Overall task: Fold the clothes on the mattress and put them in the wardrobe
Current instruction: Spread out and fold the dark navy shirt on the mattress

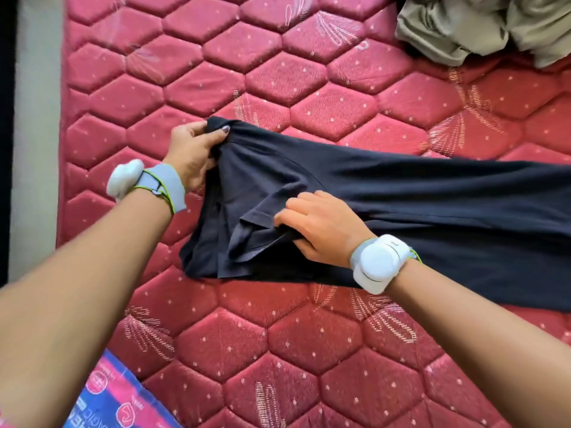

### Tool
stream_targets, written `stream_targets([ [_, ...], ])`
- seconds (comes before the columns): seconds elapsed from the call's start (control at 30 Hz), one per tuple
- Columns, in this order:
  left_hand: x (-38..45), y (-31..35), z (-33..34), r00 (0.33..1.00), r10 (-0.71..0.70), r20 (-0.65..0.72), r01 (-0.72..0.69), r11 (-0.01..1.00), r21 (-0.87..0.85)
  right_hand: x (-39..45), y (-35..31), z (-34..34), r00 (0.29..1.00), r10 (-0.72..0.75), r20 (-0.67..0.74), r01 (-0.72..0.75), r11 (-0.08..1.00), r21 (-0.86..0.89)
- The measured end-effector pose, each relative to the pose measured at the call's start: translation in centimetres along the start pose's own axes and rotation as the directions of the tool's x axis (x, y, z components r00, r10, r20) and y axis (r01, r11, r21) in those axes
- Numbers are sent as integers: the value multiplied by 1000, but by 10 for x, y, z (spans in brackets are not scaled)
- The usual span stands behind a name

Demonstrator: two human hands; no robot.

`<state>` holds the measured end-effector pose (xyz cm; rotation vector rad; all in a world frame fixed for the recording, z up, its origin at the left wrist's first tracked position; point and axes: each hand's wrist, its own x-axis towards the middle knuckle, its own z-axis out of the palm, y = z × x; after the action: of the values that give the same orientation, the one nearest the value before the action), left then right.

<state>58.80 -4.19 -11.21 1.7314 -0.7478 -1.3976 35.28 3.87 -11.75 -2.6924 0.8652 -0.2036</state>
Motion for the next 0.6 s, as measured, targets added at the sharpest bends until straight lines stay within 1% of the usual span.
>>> stream_targets([
  [0.03, 0, -4, -5, 999, 40, -2, -40, 999, -3, -3, -1, 0, 1000, 16, 10, -16, 1000, 15],
  [0.07, -1, -8, -9, 996, 88, -16, -87, 994, 65, -6, -1, 1, 999, 25, 33, -25, 1000, 6],
  [0.1, -2, -12, -11, 987, 156, -45, -143, 967, 209, -9, 0, 3, 998, 28, 50, -27, 999, -21],
  [0.13, -4, -16, -12, 960, 267, -87, -210, 888, 408, -12, 0, 5, 997, 40, 67, -37, 998, -55],
  [0.17, -6, -18, -10, 901, 421, -107, -278, 747, 604, -12, 0, 6, 995, 65, 70, -59, 995, -83],
  [0.2, -13, -14, -7, 805, 587, -79, -358, 588, 725, -10, -1, 6, 993, 94, 68, -87, 992, -97],
  [0.23, -21, -8, -2, 710, 704, -13, -450, 469, 760, -8, -2, 6, 993, 106, 56, -101, 991, -89],
  [0.27, -25, -5, 2, 668, 737, 98, -565, 417, 712, -5, -5, 5, 994, 97, 44, -94, 993, -65],
  [0.3, -31, -4, 5, 692, 686, 225, -652, 460, 603, -1, -8, 4, 996, 78, 41, -78, 997, -13],
  [0.33, -39, -5, 7, 761, 549, 347, -645, 577, 501, 4, -10, 3, 996, 74, 44, -77, 995, 71],
  [0.37, -46, -8, 7, 819, 354, 452, -553, 700, 452, 10, -10, -1, 992, 109, 58, -118, 975, 189],
  [0.4, -49, -12, 6, 846, 197, 496, -443, 776, 449, 16, -9, -7, 975, 199, 96, -220, 915, 338],
  [0.43, -48, -17, 3, 872, 86, 481, -338, 818, 466, 23, -4, -11, 942, 318, 106, -328, 808, 489],
  [0.47, -45, -21, -1, 904, 29, 427, -253, 840, 479, 27, 4, -13, 883, 460, 94, -419, 682, 600],
  [0.5, -42, -23, -5, 936, -12, 352, -167, 865, 474, 30, 15, -13, 789, 608, 87, -502, 557, 661],
  [0.53, -38, -24, -7, 957, -39, 286, -98, 887, 451, 31, 26, -13, 680, 725, 109, -575, 436, 692],
  [0.57, -36, -24, -9, 967, -54, 250, -57, 907, 416, 29, 36, -12, 584, 796, 157, -628, 322, 708],
  [0.6, -35, -25, -9, 971, -50, 235, -53, 909, 413, 28, 42, -11, 519, 828, 214, -657, 226, 719],
])
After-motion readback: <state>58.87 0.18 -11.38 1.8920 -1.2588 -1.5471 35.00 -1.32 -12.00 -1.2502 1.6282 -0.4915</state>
